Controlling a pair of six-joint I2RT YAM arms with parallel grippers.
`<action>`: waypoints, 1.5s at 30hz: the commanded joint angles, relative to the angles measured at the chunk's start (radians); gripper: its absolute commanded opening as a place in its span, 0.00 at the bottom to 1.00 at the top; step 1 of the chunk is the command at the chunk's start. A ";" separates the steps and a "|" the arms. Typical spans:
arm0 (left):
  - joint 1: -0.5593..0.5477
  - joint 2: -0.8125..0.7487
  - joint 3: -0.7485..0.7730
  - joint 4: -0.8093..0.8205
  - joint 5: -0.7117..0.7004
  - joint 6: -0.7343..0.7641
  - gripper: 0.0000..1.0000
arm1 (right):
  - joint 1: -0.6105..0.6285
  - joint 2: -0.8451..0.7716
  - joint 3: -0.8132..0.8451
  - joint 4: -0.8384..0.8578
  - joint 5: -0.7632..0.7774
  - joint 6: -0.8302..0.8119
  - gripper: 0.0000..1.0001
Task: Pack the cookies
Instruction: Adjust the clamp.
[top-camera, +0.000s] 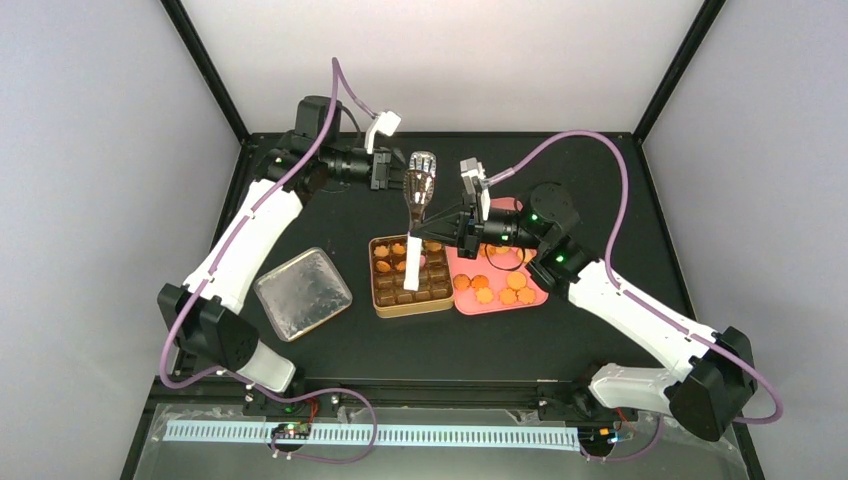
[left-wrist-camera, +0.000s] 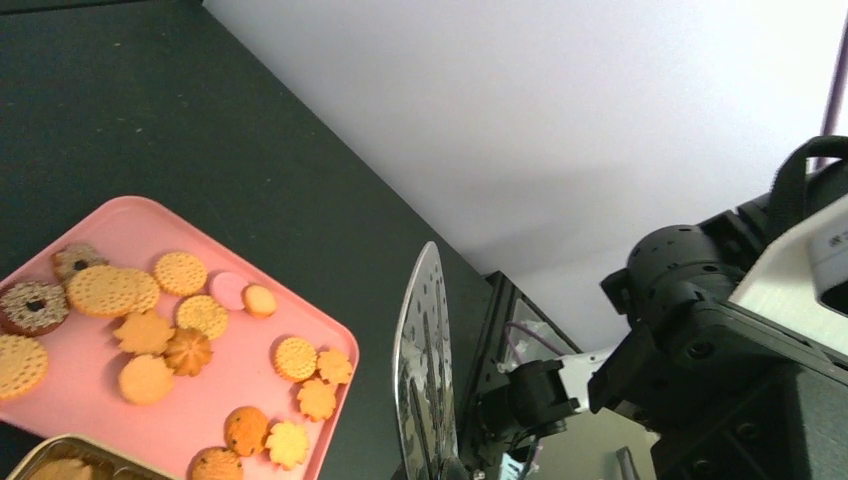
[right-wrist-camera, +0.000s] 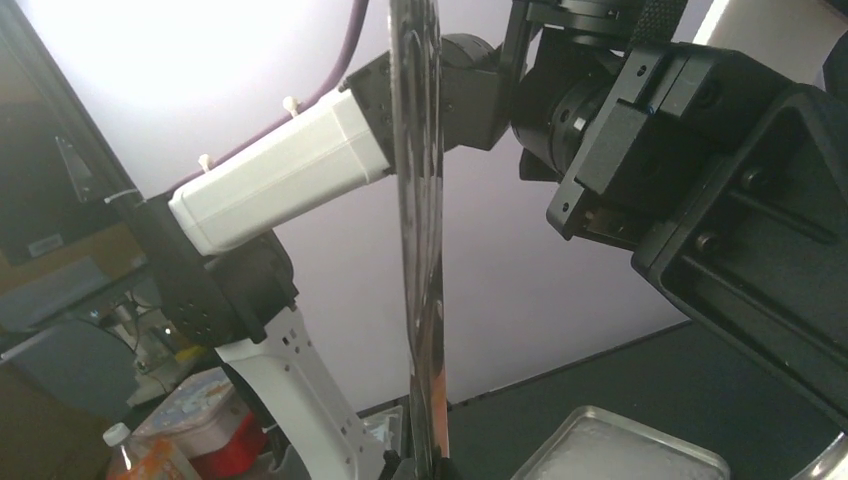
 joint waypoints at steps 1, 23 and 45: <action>0.049 0.027 -0.018 0.055 -0.346 0.177 0.02 | 0.066 -0.081 0.088 0.035 -0.117 -0.008 0.01; 0.052 -0.005 0.029 0.083 0.027 0.071 0.01 | -0.028 -0.176 -0.033 0.036 0.206 0.065 0.64; 0.051 -0.070 -0.045 0.397 0.230 -0.236 0.02 | -0.096 -0.001 -0.152 0.154 0.204 0.145 0.55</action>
